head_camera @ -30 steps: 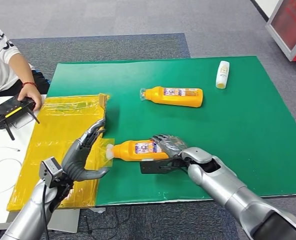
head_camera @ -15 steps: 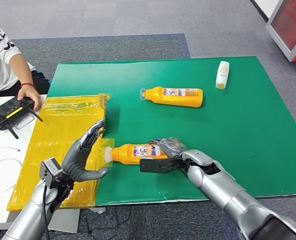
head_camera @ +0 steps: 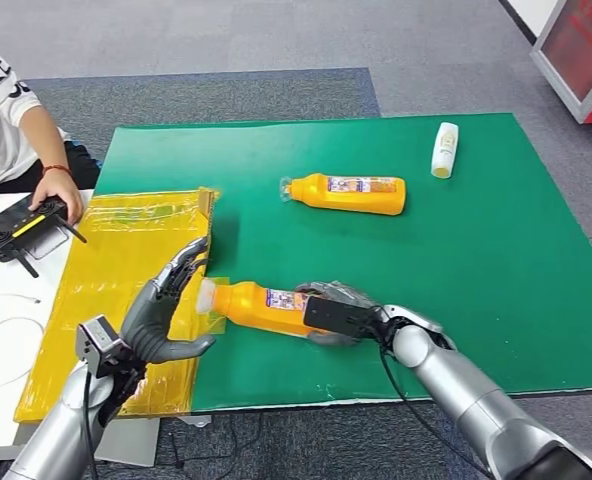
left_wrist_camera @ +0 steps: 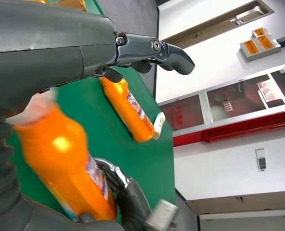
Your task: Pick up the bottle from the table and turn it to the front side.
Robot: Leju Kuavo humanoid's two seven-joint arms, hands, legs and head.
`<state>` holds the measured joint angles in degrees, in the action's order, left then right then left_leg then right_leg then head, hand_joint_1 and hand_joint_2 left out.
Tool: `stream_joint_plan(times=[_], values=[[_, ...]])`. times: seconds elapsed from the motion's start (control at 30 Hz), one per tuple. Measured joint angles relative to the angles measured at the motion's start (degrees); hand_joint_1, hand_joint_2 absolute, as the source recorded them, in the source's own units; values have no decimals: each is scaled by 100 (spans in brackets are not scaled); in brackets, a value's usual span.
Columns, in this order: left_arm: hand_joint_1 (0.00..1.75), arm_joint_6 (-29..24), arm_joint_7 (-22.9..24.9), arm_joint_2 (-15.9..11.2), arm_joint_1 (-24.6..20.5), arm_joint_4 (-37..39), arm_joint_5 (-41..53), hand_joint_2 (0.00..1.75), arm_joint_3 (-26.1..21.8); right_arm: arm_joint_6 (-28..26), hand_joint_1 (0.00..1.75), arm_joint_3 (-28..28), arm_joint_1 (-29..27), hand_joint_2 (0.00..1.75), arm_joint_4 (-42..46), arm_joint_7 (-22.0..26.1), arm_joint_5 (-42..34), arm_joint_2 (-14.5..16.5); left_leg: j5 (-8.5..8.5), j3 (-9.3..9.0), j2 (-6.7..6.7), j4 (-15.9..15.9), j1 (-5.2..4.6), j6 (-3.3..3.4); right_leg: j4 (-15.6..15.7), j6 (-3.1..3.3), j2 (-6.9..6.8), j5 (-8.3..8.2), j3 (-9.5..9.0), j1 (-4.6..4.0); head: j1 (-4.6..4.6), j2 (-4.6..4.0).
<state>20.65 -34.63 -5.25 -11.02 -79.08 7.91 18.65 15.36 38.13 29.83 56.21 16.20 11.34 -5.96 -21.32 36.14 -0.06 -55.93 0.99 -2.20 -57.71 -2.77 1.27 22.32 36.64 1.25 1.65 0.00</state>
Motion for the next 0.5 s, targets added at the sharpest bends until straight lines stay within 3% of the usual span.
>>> stream_joint_plan(times=[0.17,0.5], values=[[0,20,-45,-4,2,22,-28,175,6,261,175,-601,-424,175,215,327,-719,-110,-1,5,-1,0,0,1,0,-1,-1,1,0,0,0,0],[0,-36,-72,-47,48,24,-79,175,-3,485,175,-1429,-1020,175,571,418,-1404,-231,-2,11,-1,0,-1,3,-1,-2,-1,2,2,0,0,0]])
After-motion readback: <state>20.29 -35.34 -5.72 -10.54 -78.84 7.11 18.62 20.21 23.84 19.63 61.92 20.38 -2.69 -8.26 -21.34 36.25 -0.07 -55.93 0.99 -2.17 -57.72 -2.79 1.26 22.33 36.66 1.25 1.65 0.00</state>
